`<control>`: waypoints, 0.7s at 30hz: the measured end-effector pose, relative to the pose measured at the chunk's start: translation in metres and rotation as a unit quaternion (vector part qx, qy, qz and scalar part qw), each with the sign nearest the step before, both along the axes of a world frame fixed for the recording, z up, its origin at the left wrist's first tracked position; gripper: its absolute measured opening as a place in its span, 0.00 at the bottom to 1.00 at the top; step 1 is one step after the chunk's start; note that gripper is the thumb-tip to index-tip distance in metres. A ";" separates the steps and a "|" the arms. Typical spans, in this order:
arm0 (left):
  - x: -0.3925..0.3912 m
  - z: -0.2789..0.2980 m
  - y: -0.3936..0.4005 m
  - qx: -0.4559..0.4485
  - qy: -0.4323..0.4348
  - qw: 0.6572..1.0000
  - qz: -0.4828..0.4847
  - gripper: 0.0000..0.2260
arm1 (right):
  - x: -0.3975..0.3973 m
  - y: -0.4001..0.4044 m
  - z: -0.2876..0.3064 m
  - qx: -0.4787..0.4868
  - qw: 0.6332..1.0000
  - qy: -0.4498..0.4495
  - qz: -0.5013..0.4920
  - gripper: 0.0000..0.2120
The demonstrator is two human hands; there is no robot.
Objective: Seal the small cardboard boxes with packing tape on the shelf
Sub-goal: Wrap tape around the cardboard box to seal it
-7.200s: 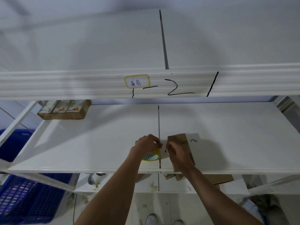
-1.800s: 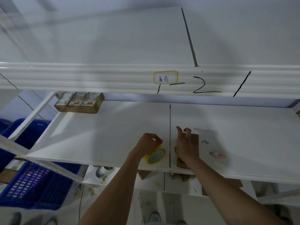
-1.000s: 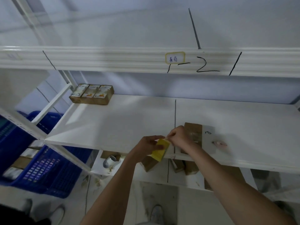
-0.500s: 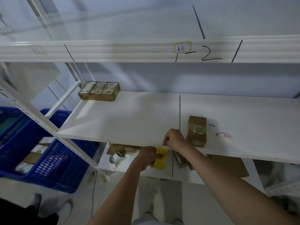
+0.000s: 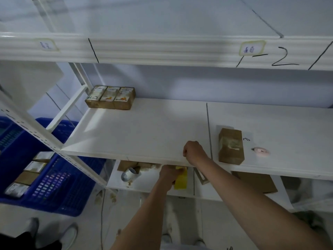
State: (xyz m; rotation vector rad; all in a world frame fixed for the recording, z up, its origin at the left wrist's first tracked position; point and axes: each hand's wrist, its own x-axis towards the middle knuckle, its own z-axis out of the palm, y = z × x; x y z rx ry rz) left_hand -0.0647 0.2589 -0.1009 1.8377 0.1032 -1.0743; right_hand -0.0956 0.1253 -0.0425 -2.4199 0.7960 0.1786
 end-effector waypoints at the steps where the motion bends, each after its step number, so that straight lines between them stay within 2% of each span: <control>1: 0.003 -0.002 -0.001 0.008 0.004 1.000 -0.005 0.12 | 0.002 0.001 -0.003 -0.007 1.000 -0.002 0.000 0.11; 6: 0.019 -0.015 -0.003 0.025 0.016 0.999 -0.019 0.11 | 0.011 0.004 -0.016 -0.016 1.000 -0.002 -0.001 0.15; 10: 0.025 -0.024 -0.002 0.000 0.025 1.000 -0.011 0.12 | 0.018 0.001 -0.025 -0.032 0.999 -0.009 0.011 0.09; 15: 0.030 -0.027 -0.007 -0.008 0.037 0.999 0.003 0.14 | 0.026 -0.001 -0.033 -0.027 1.000 -0.001 0.000 0.10; 21: 0.032 -0.028 -0.006 -0.025 0.053 0.998 -0.003 0.14 | 0.032 -0.008 -0.040 -0.004 1.000 0.007 -0.028 0.04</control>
